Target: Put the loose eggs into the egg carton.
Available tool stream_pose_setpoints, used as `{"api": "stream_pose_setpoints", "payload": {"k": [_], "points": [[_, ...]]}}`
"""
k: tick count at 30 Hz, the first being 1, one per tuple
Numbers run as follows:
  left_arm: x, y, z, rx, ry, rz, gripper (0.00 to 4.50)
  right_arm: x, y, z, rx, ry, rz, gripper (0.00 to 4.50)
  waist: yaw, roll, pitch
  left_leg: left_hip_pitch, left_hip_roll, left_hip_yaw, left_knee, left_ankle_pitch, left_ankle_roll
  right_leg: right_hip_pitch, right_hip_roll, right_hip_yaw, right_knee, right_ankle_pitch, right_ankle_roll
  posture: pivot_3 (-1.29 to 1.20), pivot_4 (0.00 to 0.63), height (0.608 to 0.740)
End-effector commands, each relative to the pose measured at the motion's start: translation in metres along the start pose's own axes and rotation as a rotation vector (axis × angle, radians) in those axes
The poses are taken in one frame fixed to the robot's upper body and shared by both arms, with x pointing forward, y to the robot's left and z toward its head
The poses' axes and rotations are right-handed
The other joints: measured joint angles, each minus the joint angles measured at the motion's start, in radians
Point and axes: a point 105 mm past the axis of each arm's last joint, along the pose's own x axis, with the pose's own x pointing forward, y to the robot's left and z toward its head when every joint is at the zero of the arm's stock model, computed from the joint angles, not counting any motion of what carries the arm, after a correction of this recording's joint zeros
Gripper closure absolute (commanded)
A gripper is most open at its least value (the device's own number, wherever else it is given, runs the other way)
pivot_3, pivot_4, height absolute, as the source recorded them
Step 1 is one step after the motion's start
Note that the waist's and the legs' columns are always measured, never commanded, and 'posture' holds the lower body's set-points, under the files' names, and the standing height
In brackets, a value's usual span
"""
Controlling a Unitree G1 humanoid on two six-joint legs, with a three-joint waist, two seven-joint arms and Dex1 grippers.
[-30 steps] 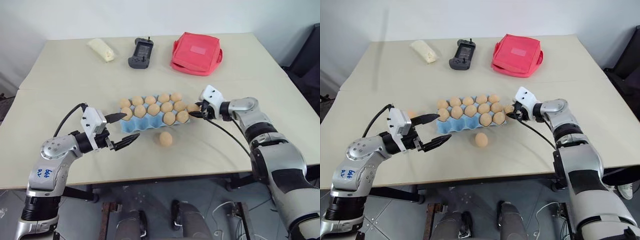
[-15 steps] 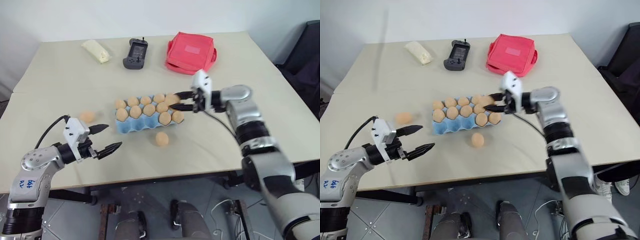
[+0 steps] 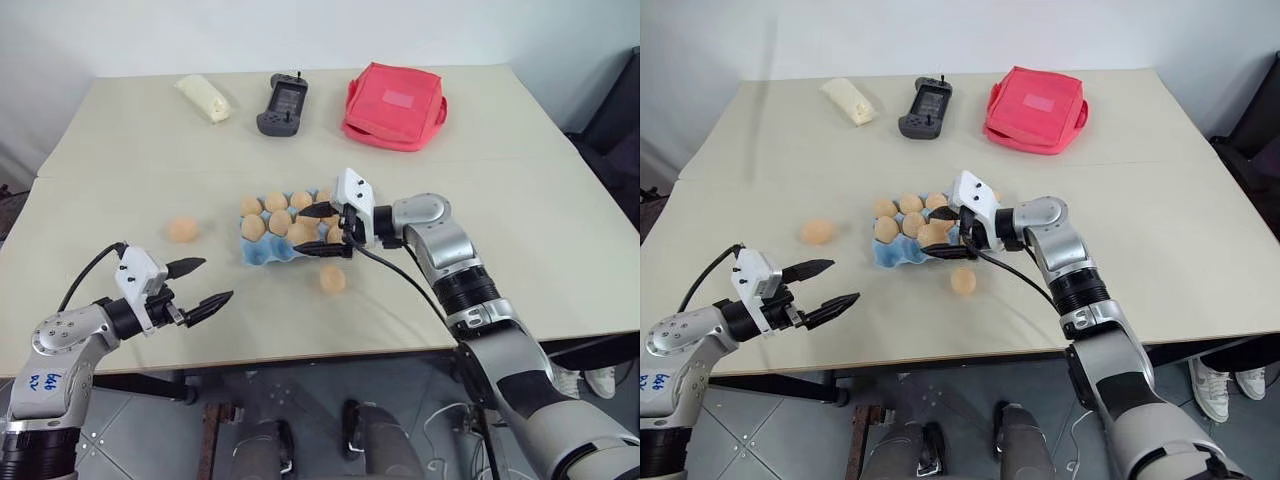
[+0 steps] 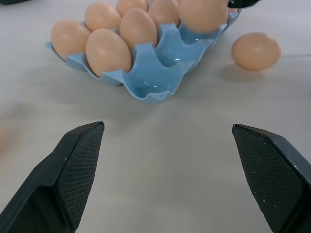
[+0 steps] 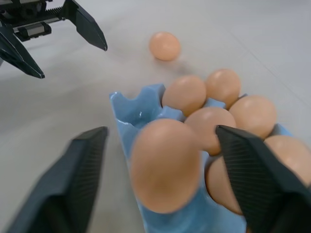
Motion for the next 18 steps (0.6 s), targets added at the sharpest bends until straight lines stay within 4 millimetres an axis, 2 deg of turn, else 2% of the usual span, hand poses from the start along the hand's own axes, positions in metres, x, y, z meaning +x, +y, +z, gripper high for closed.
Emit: {"api": "stream_pose_setpoints", "payload": {"k": [1, 5, 11, 12, 16, 18], "points": [[0.000, -0.005, 0.008, 0.028, -0.021, -0.011, 0.00, -0.018, 0.000, 0.020, -0.052, -0.060, -0.003, 0.03, 0.000, 0.000, 0.000, 0.000, 0.000, 0.000, 0.000, 0.000, 0.000, 0.000, 0.000, 0.000, 0.000, 0.000, 0.000, 0.00, 0.150, 0.740], [0.007, -0.009, 0.013, 0.031, -0.047, -0.031, 0.00, -0.054, 0.012, 0.014, -0.058, -0.084, -0.022, 0.03, 0.006, 0.000, 0.000, 0.000, 0.000, 0.000, -0.001, 0.000, 0.000, 0.000, 0.000, -0.001, -0.001, 0.000, 0.000, 0.00, 0.150, 0.740], [0.023, -0.014, 0.022, 0.058, -0.084, -0.082, 0.00, -0.122, 0.019, -0.022, 0.008, -0.035, -0.256, 0.03, 0.028, 0.000, 0.000, 0.000, -0.001, 0.000, 0.000, -0.001, 0.002, 0.002, 0.000, -0.003, -0.006, 0.000, 0.001, 0.00, 0.150, 0.740], [0.025, -0.015, 0.023, 0.061, -0.086, -0.088, 0.00, -0.129, 0.020, -0.026, 0.017, -0.029, -0.281, 0.03, 0.029, 0.000, 0.000, 0.000, 0.000, 0.000, 0.000, -0.001, 0.002, 0.002, 0.000, -0.003, -0.006, 0.000, 0.001, 0.00, 0.150, 0.740], [0.035, -0.017, 0.022, 0.060, -0.105, -0.117, 0.00, -0.166, 0.038, -0.063, 0.060, 0.081, -0.358, 0.03, 0.029, 0.000, 0.000, 0.002, 0.000, 0.000, 0.000, -0.002, 0.004, 0.004, 0.002, -0.002, -0.006, 0.000, 0.001, 0.00, 0.150, 0.740], [0.040, -0.018, 0.020, 0.067, -0.100, -0.134, 0.00, -0.180, 0.039, -0.070, 0.093, 0.075, -0.429, 0.03, 0.029, 0.000, 0.000, 0.003, 0.000, 0.000, 0.000, -0.003, 0.005, 0.004, 0.002, -0.002, -0.006, 0.000, 0.001, 0.00, 0.150, 0.740]]}}
